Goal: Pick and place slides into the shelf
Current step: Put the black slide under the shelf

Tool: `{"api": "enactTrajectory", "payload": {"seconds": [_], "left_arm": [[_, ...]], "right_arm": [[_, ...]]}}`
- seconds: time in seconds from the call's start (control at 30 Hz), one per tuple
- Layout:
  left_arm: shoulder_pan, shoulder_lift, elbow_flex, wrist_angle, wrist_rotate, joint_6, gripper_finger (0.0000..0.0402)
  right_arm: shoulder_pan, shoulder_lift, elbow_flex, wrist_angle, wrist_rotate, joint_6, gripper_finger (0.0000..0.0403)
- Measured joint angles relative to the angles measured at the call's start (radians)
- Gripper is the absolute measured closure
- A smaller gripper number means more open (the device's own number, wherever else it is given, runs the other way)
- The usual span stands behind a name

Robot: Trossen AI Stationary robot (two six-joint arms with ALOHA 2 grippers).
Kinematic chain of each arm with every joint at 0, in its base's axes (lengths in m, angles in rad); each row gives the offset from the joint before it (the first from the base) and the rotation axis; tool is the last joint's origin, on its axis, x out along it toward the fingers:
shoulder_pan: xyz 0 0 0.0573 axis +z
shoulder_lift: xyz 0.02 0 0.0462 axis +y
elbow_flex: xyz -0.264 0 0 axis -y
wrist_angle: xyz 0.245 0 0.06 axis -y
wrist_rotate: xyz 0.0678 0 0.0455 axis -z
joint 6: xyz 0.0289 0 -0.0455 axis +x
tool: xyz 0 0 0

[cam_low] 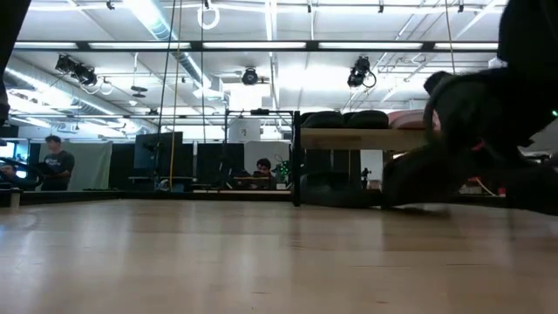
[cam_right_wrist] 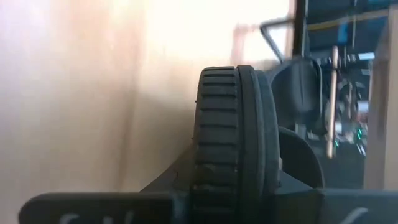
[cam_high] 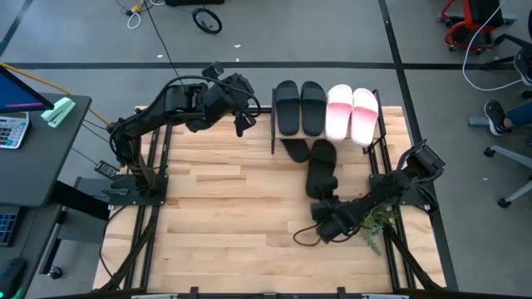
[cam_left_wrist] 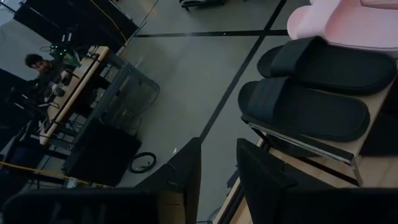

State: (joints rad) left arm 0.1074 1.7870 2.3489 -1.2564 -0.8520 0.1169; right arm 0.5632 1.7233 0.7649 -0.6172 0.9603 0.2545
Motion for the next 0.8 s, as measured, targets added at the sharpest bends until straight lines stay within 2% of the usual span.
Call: {"api": "enactTrajectory", "payload": {"seconds": [0.13,0.47,0.8], "left_arm": [[0.0,0.0,0.0,-0.003,0.0,0.0,0.0294],[0.0,0.0,0.0,-0.021,0.0,0.0,0.0294],[0.0,0.0,0.0,-0.021,0.0,-0.001,0.0294]], "right_arm": [[0.008,0.0,0.036,0.043,0.0,-0.054,0.0329],[0.009,0.0,0.034,-0.006,0.028,-0.073,0.0329],[-0.133,0.0,-0.011,-0.009,0.03,-0.253,0.0329]]}}
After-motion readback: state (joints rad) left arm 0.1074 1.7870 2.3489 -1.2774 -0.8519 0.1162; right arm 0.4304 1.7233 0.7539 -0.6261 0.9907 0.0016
